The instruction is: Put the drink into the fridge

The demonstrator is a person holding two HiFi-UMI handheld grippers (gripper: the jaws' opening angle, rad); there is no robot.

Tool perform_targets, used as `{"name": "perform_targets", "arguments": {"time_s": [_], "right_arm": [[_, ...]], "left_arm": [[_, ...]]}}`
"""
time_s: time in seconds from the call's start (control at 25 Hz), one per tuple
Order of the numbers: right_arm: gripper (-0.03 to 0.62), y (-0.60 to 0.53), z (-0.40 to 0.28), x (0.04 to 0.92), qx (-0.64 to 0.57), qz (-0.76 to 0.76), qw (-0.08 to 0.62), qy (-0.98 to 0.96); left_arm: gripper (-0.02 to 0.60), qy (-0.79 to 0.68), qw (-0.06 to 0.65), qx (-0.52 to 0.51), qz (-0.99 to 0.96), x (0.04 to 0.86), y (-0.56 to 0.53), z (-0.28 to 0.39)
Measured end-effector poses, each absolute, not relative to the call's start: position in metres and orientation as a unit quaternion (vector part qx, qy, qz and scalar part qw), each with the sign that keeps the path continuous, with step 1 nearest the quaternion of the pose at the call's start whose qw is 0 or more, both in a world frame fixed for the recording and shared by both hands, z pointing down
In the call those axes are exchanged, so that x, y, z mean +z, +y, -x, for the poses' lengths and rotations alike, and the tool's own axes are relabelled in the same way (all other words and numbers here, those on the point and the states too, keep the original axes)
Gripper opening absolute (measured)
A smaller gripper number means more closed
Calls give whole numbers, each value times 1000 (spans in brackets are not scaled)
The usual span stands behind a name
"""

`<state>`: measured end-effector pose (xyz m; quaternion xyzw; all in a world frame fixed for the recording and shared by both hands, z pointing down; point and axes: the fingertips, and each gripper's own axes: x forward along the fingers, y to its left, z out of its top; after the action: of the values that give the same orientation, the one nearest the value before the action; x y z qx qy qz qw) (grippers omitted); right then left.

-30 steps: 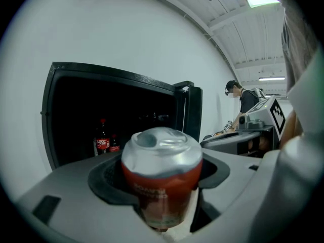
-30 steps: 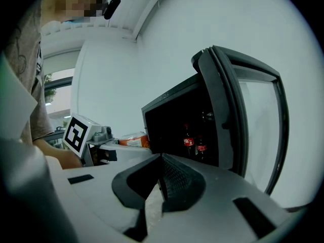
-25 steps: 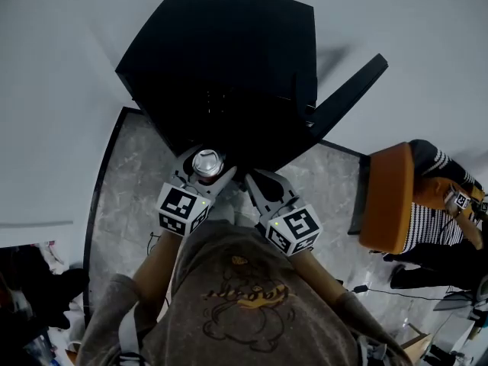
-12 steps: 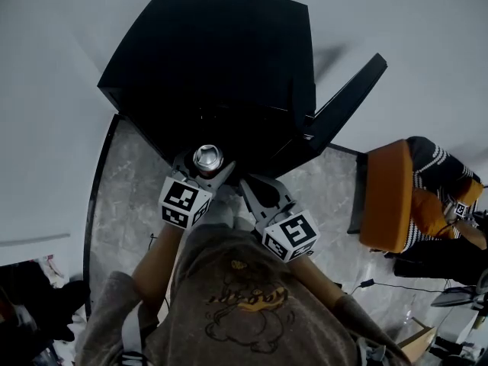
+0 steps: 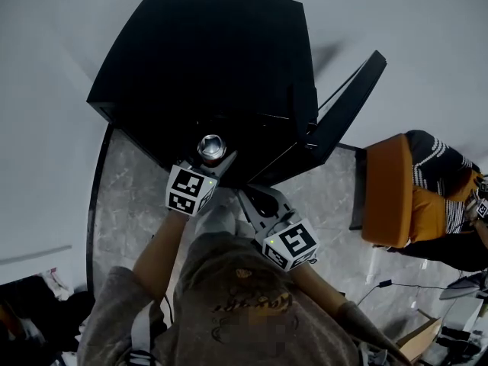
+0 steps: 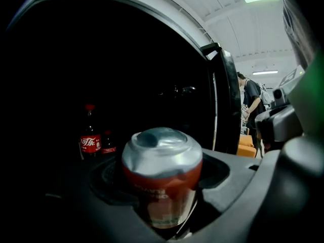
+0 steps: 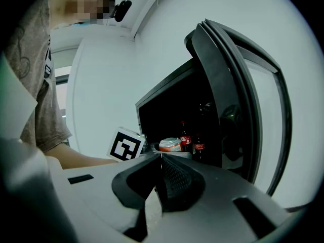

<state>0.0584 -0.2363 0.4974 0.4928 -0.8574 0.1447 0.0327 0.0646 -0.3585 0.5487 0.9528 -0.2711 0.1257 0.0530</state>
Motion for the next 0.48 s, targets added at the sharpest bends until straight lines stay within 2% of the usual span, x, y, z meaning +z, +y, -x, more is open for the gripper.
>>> {"name": "perform_targets", "arguments": {"time_s": [0.48], "right_arm": [[21,-241,-60,500,141,-503,30,-852]], "left_arm": [[333,-264,43,145,-953,588,-405,-91]]}}
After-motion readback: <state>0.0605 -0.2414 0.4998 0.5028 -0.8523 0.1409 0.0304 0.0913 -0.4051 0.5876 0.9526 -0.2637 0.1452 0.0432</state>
